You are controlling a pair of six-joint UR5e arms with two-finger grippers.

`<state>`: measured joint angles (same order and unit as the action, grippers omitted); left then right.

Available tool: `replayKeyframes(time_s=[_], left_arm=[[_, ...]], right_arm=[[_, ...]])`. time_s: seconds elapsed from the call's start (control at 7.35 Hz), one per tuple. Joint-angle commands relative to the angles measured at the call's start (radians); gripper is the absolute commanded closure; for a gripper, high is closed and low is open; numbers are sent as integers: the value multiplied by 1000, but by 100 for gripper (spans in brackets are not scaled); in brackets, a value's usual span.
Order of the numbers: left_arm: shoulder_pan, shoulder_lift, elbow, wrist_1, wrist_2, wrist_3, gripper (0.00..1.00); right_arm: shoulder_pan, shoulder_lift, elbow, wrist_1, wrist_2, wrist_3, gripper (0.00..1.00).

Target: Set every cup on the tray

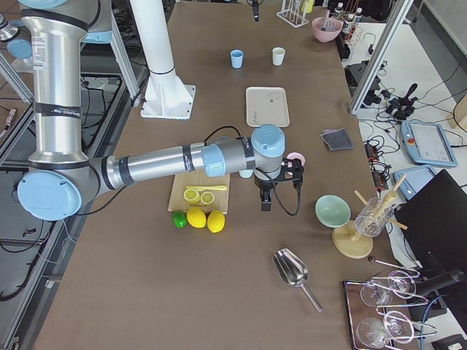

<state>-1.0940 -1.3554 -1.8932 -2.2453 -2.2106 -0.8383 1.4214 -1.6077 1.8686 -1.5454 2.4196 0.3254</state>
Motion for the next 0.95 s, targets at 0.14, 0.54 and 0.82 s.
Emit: replayKeyframes(time_s=[0.14, 0.54, 0.82], left_arm=[[153, 4, -92, -2, 19, -191, 2], [169, -4, -107, -2, 19, -217, 2], [184, -11, -107, -2, 19, -228, 2]], right_arm=[[-181, 54, 44, 132, -48, 376, 0], [-349, 60, 34, 186, -161, 475, 0], [-421, 55, -8, 224, -198, 475, 0]])
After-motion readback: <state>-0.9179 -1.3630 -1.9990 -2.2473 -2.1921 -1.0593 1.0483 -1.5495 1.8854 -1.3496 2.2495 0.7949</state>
